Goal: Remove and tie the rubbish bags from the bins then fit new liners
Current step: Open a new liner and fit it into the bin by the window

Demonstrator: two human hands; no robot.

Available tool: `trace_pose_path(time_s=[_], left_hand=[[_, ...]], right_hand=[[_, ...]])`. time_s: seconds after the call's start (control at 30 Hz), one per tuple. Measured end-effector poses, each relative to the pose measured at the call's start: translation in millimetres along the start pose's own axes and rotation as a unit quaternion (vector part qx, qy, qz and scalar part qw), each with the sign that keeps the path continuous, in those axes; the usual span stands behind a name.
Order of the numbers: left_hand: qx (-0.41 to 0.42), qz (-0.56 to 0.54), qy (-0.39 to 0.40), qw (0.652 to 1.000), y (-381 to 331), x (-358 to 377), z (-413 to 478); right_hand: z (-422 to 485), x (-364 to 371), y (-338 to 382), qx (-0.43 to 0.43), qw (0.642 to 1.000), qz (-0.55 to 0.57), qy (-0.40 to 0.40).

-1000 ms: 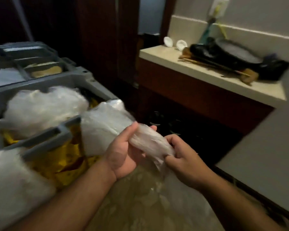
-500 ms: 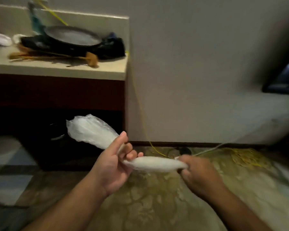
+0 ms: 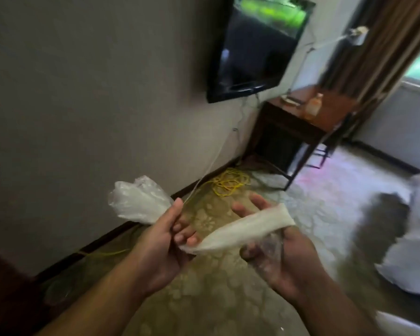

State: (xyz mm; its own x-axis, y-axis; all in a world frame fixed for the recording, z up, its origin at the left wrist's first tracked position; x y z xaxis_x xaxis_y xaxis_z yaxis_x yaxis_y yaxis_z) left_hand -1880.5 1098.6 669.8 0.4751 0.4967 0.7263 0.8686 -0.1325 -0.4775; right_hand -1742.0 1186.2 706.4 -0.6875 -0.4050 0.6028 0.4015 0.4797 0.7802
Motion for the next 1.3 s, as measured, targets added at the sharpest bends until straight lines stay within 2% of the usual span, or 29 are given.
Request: trace_pose_path(time_s=[0.1,0.2,0.4,0.5,0.67,0.83,0.9,1.07,1.23,1.3], left_hand=[[-0.078,0.022,0.059,0.995,2.1,32.1,61.4],[-0.139,0.013,0.107,0.984,18.0,59.1,111.6],[-0.236,0.055,0.116,0.963,59.2,101.9,208.1],[-0.237,0.094,0.102,0.961,58.0,131.3,266.5],[-0.216,0.152,0.069,0.962,36.4,194.5,354.0],[-0.188,0.167,0.079,0.965,19.2,264.3,426.6],[-0.194,0.167,0.086,0.963,17.5,283.7,454.2],[-0.227,0.168,0.107,0.953,20.1,331.4,535.7],[-0.251,0.168,0.138,0.943,17.3,398.4,645.3],[-0.259,0.166,0.141,0.941,13.2,429.9,691.9]], right_hand=[[26.3,-18.7,20.0,-0.04,0.996,0.078,-0.015],[47.9,-52.3,39.9,-0.072,0.99,0.124,0.012],[94.2,-155.3,58.2,-0.093,0.962,0.257,0.001],[133.3,-192.2,84.4,-0.126,0.954,0.27,0.022],[222.6,-244.9,138.2,-0.116,0.956,0.27,0.013],[298.4,-278.2,206.5,-0.132,0.962,0.239,0.005],[319.9,-297.3,224.9,-0.14,0.963,0.228,-0.012],[374.4,-336.8,262.1,-0.133,0.954,0.268,0.01],[447.6,-400.9,320.4,-0.164,0.952,0.255,-0.038],[476.5,-421.7,345.1,-0.18,0.945,0.274,-0.022]])
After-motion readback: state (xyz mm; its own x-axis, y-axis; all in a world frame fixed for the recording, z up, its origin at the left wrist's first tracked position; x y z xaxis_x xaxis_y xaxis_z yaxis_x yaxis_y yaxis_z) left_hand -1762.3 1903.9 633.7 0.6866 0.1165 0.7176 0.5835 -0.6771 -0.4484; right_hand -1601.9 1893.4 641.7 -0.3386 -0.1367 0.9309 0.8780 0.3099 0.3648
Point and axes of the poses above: each hand's wrist, its own z-axis towards the middle knuckle, its own x-axis out of the palm, y = z × x, the point moved 9 cm from there along z, towards the middle knuckle, and after that the axes turned 14 degrees about -x, right-handed, at the moved point
